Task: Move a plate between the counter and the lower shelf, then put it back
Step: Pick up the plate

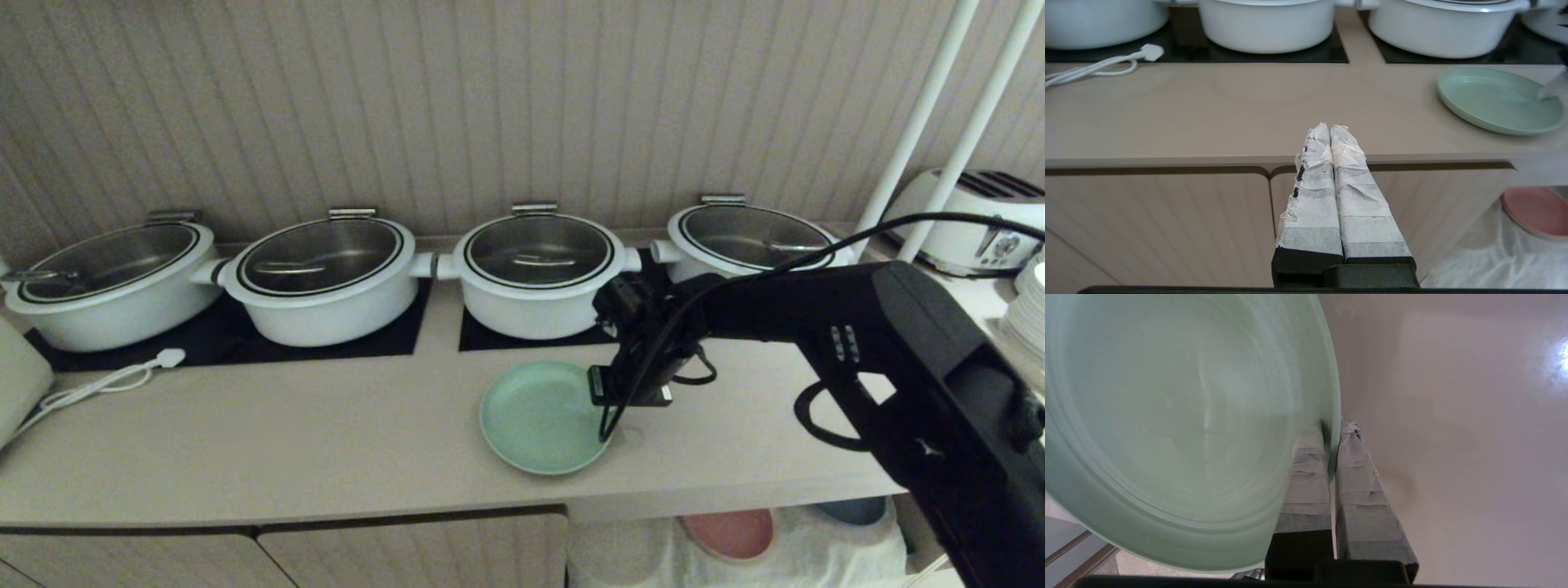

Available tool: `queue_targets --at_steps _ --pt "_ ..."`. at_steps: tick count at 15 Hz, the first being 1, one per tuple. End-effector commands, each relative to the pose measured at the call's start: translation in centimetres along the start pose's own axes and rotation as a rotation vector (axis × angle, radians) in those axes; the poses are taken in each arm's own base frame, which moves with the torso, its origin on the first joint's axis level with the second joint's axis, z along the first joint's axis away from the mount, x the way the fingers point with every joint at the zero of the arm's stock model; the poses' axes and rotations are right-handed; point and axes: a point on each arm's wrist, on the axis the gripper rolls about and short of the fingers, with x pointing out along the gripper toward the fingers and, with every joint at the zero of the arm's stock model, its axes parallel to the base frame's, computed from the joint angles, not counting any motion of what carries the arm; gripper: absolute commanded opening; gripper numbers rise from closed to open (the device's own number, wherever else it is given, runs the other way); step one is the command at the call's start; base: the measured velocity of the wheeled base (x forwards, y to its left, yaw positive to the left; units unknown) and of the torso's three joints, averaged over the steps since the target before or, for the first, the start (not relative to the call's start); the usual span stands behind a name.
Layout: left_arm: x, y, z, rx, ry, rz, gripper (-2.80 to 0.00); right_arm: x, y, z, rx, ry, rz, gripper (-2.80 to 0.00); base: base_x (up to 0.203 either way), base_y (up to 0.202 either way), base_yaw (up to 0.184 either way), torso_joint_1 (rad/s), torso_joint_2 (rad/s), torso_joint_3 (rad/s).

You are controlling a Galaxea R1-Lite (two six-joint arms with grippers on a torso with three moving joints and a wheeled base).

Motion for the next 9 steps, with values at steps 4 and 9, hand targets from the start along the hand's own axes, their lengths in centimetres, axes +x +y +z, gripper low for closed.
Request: queue_targets --at_steps 4,9 --pt "0.0 0.0 0.0 -0.001 -0.001 0.001 -2.80 -0.4 -0.2 -0.1 0.015 -0.021 -0.082 -2.80 0.000 0.000 0.000 0.000 0.00 0.000" --pt "0.0 0.0 0.0 -0.001 -0.001 0.001 -2.80 -2.4 0.0 0.0 0.116 -0.035 -0.072 -2.80 0.000 0.000 0.000 0.000 0.00 0.000"
